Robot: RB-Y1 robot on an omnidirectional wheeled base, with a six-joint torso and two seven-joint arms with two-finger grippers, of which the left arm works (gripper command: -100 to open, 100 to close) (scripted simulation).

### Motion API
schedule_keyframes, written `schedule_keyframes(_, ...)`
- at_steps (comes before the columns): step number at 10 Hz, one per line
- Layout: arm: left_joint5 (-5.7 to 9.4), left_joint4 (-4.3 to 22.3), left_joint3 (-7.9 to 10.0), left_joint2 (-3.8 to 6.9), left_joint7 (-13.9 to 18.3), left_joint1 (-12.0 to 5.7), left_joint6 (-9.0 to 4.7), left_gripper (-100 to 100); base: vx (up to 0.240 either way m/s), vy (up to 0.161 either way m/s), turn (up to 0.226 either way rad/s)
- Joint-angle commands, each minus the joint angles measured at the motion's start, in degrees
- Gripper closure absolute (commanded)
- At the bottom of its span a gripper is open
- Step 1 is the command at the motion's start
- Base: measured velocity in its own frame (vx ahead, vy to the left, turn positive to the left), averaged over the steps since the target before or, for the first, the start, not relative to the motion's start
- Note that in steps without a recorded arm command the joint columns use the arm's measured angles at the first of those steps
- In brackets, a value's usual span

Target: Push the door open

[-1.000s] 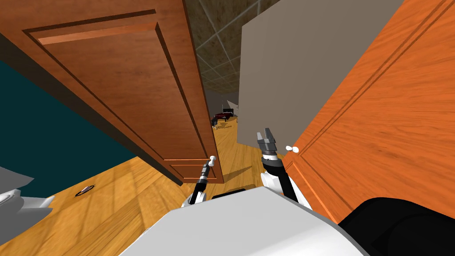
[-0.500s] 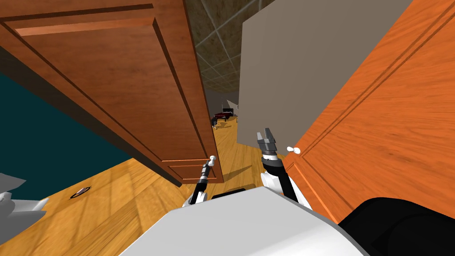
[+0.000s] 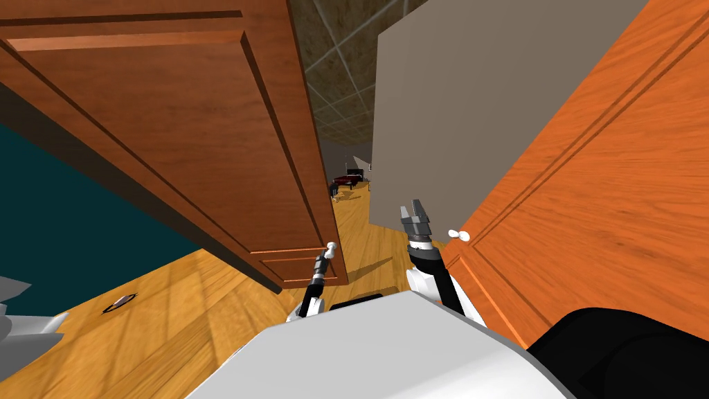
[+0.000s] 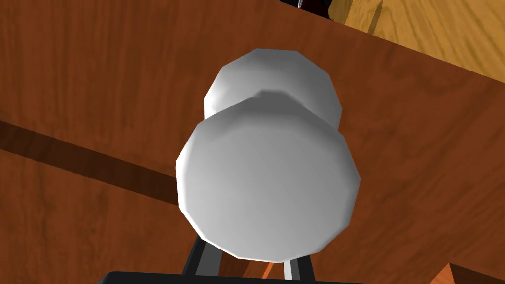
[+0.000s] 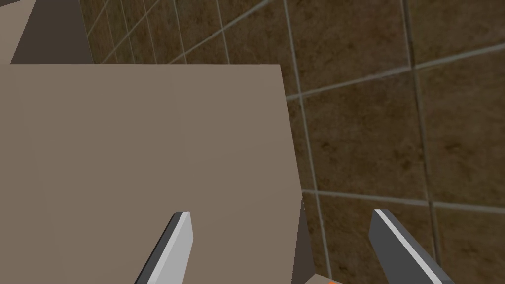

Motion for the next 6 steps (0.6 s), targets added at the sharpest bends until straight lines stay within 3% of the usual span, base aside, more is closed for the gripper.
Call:
schedule_keyframes(1,0.79,-2.00,0.03,-0.20,1.63,-0.36,0.00,100,0.041,-0.010,-0.006)
schedule_keyframes(2,0.79,-2.00,0.03,-0.20,1.63,-0.36,0.00,100,0.025,0.000,0.006)
schedule_keyframes(4,3.27,-1.68,-0.52,-0.84,5.41,-0.79,-0.01,100,0.038,0.000,-0.016)
schedule_keyframes(6,3.27,-1.68,-0.52,-0.84,6.37,-0.79,-0.01,100,0.033,-0.006,-0.003)
